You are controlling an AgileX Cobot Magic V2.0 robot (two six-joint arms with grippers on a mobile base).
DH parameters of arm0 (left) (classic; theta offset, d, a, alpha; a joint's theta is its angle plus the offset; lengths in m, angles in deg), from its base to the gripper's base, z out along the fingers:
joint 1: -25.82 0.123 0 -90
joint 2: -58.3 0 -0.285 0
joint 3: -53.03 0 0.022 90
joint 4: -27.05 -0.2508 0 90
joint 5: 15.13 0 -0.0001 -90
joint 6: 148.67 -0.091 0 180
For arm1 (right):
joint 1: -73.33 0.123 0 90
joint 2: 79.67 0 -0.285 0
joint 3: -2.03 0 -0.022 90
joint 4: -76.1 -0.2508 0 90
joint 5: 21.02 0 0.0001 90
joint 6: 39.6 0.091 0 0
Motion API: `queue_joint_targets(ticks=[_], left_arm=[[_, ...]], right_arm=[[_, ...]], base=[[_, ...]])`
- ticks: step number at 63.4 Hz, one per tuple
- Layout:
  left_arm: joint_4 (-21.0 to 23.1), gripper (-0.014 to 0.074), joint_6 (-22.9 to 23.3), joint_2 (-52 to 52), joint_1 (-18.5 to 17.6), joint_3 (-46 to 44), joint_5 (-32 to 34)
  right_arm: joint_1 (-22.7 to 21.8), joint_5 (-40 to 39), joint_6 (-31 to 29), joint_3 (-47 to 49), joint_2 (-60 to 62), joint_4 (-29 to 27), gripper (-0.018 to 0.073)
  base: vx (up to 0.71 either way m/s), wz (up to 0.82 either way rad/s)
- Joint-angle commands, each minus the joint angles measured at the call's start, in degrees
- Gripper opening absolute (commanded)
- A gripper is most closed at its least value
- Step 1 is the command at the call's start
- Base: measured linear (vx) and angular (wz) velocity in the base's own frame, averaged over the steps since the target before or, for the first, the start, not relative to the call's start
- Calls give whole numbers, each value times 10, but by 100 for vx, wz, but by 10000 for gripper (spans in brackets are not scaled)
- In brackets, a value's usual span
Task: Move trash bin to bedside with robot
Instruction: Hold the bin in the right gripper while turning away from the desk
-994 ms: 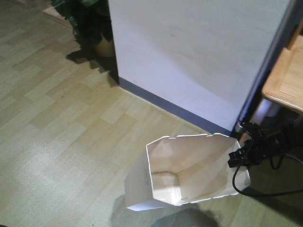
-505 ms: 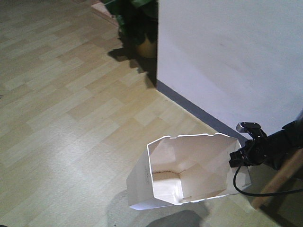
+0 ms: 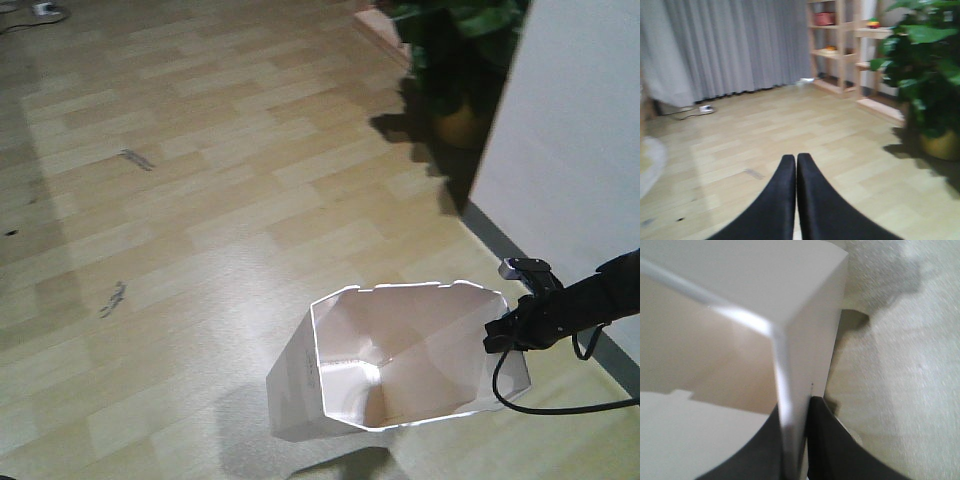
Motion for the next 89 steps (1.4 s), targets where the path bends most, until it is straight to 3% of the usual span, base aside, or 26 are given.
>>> queue_joint_targets(ticks=[1,46,89], left_arm=[[1,-6,3,-3,0,-14,42],[1,-6,3,-3,0,-14,42],[1,-6,3,-3,0,-14,42]], right_arm=[[-1,125,-4,6,43,-37,-5],[-1,125,-4,6,43,-37,-5],[-1,125,-5,6,43,-37,-5]], base=[[16,64],[13,50],[18,8]])
